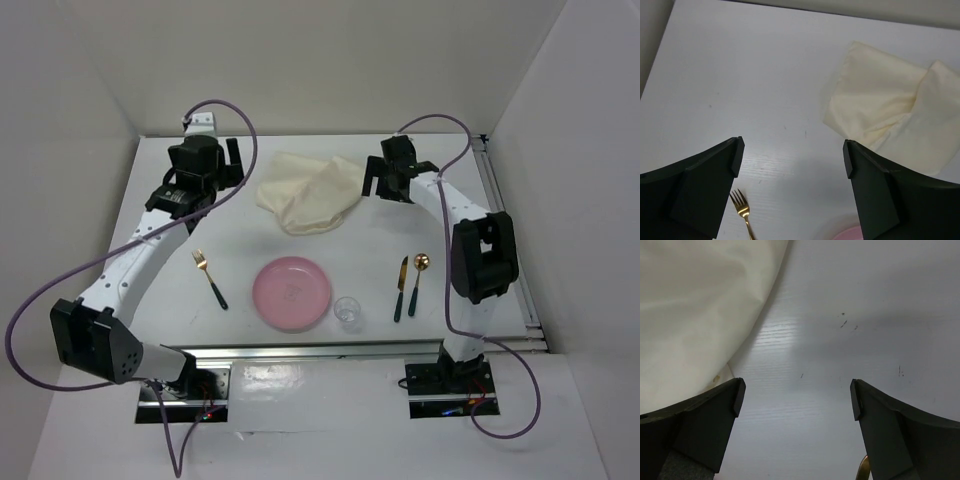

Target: Set the dinner table for one person

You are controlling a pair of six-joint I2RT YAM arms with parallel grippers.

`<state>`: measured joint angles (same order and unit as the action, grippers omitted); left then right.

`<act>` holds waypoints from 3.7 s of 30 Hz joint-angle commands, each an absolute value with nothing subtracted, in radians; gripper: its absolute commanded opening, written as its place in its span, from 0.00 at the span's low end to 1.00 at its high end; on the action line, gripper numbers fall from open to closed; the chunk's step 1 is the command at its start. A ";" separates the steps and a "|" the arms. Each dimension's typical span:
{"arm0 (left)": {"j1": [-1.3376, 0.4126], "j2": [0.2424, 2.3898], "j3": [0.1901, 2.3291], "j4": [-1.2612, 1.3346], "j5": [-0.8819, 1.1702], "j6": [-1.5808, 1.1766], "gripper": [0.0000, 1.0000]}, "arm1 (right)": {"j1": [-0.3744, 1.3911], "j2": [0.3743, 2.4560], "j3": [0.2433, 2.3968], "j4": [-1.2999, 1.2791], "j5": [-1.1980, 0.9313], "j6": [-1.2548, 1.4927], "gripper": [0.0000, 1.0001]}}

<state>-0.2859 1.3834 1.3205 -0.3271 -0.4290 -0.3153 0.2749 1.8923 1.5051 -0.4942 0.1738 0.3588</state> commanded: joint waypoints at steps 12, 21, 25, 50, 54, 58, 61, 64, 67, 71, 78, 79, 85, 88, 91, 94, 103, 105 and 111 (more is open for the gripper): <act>-0.262 1.517 1.345 -0.380 -0.154 -0.487 1.00 | 0.288 1.744 1.436 -0.371 0.003 0.324 1.00; -0.253 1.868 1.472 -0.428 0.031 -0.629 1.00 | 0.379 1.838 1.468 -0.362 -0.181 0.409 1.00; -0.209 1.946 1.538 -0.437 0.057 -0.653 1.00 | 0.448 1.893 1.494 -0.333 -0.172 0.396 1.00; -0.112 2.256 1.752 -0.374 0.337 -0.735 0.36 | 0.756 2.183 1.617 -0.181 0.176 0.110 0.88; -0.112 2.256 1.752 -0.383 0.347 -0.735 0.00 | 0.756 2.207 1.617 -0.147 0.222 0.135 0.63; -0.103 2.214 1.752 -0.397 0.371 -0.700 0.00 | 0.756 2.178 1.641 -0.176 0.267 0.160 0.00; -0.094 2.166 1.787 -0.446 0.382 -0.660 0.00 | 0.678 2.103 1.663 -0.232 0.178 0.187 0.00; -0.084 2.120 1.824 -0.512 0.357 -0.625 0.00 | 0.605 1.972 1.617 -0.218 0.031 0.198 0.00; -0.084 2.053 1.856 -0.554 0.338 -0.601 0.00 | 0.511 1.862 1.608 -0.238 -0.069 0.209 0.00; -0.075 1.976 1.879 -0.604 0.315 -0.577 0.00 | 0.404 1.773 1.608 -0.296 -0.147 0.221 0.00; -0.066 2.018 1.942 -0.640 0.305 -0.586 0.00 | 0.201 1.753 1.516 -0.279 -0.340 0.360 0.00; -0.066 2.073 1.986 -0.664 0.305 -0.586 0.00 | 0.192 1.772 1.516 -0.316 -0.350 0.394 0.00; -0.066 2.163 2.039 -0.753 0.295 -0.586 0.59 | 0.170 1.775 1.348 -0.385 -0.330 0.506 0.42; -0.066 2.085 1.978 -0.715 0.255 -0.575 0.94 | 0.147 1.701 1.235 -0.373 -0.299 0.525 0.68; -0.066 2.018 1.977 -0.724 0.171 -0.566 1.00 | 0.147 1.648 1.223 -0.386 -0.211 0.525 0.70; -0.066 1.962 1.965 -0.752 0.086 -0.554 0.97 | 0.138 1.612 1.223 -0.396 -0.151 0.515 0.70; -0.066 1.651 1.444 -0.573 0.096 -0.613 0.10 | 0.126 1.647 1.321 -0.420 -0.078 0.440 0.66; -0.066 1.638 1.306 -0.447 0.211 -0.640 0.22 | 0.126 1.715 1.374 -0.440 -0.122 0.440 0.69; -0.097 1.759 1.267 -0.362 0.246 -0.638 0.74 | 0.117 1.830 1.442 -0.459 -0.183 0.449 0.80</act>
